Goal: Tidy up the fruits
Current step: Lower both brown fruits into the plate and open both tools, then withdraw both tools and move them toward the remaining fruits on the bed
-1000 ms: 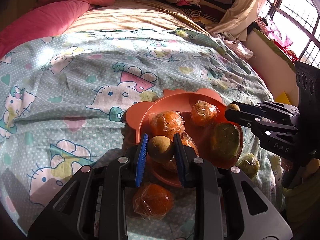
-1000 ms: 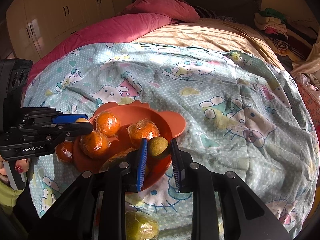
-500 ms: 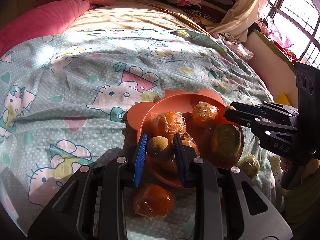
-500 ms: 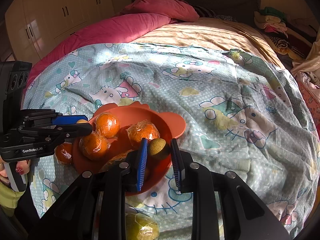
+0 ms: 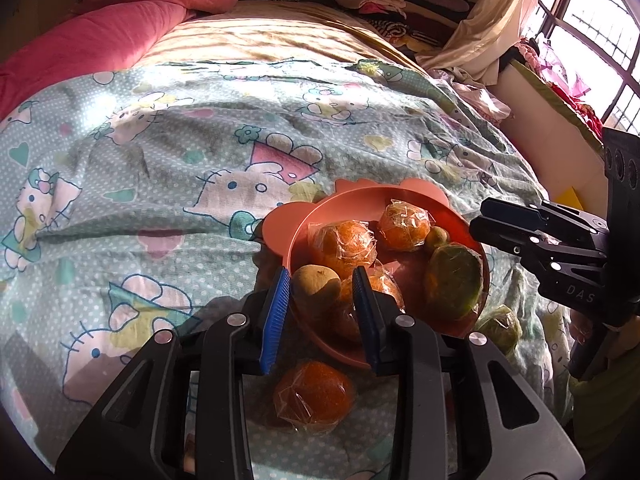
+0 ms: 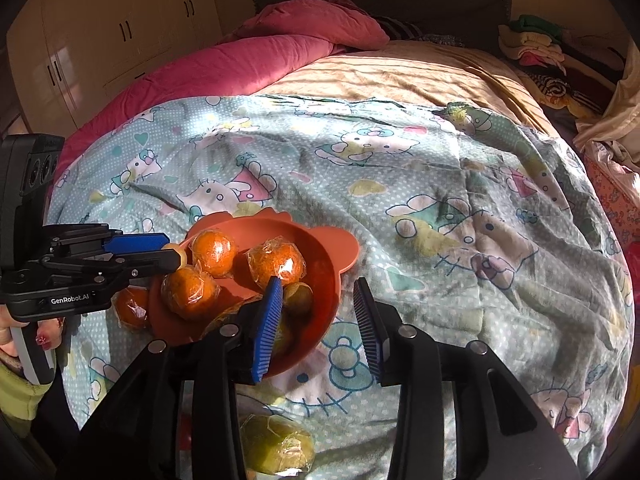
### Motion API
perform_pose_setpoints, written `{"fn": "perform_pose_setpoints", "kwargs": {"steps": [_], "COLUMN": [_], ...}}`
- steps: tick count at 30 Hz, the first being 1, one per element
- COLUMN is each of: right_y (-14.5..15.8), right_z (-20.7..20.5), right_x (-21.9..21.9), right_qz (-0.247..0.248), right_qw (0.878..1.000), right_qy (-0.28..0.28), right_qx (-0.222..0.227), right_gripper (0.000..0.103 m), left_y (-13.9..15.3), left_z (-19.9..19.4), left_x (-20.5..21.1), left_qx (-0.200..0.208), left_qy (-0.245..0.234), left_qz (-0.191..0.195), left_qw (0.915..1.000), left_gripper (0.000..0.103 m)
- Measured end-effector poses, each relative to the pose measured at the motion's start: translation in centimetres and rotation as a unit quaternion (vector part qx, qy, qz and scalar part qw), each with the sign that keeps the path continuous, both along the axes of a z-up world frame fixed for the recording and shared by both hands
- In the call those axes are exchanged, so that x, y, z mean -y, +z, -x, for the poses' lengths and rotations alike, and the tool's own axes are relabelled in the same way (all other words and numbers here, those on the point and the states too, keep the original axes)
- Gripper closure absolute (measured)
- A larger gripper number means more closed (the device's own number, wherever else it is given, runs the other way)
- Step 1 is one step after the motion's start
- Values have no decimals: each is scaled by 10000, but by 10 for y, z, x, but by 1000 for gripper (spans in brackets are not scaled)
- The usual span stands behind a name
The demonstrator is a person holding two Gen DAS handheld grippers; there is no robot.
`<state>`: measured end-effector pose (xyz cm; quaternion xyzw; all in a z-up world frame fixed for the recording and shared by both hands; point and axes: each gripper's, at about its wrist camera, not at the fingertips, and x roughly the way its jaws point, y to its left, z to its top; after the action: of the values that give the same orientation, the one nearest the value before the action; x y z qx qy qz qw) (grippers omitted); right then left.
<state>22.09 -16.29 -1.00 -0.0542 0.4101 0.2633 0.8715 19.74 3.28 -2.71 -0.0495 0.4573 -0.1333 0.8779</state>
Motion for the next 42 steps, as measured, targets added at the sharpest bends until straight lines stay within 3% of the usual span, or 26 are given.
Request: {"fn": "perform_pose_setpoints", "kwargs": {"steps": [15, 20, 24, 26, 42], "right_y": [25, 35, 41, 42, 37], "right_z": [30, 44, 52, 56, 91], "right_x": [11, 11, 13, 14, 27], "right_qz": [-23, -2, -37, -40, -30], "right_qw": [9993, 9985, 9979, 9976, 9970], "right_qy": [-119, -137, -184, -205, -393], "right_qx": [350, 529, 619, 657, 673], "right_gripper": [38, 29, 26, 24, 13], "left_y": [15, 23, 29, 30, 31], "left_z": [17, 26, 32, 34, 54], "left_x": [-4, -6, -9, -11, -14], "left_qx": [126, 199, 277, 287, 312], "left_qy": [100, 165, 256, 296, 351], "left_qz": [-74, -115, -184, -209, -268], "left_qw": [9998, 9996, 9991, 9989, 9985], "left_gripper": [63, 48, 39, 28, 10]}}
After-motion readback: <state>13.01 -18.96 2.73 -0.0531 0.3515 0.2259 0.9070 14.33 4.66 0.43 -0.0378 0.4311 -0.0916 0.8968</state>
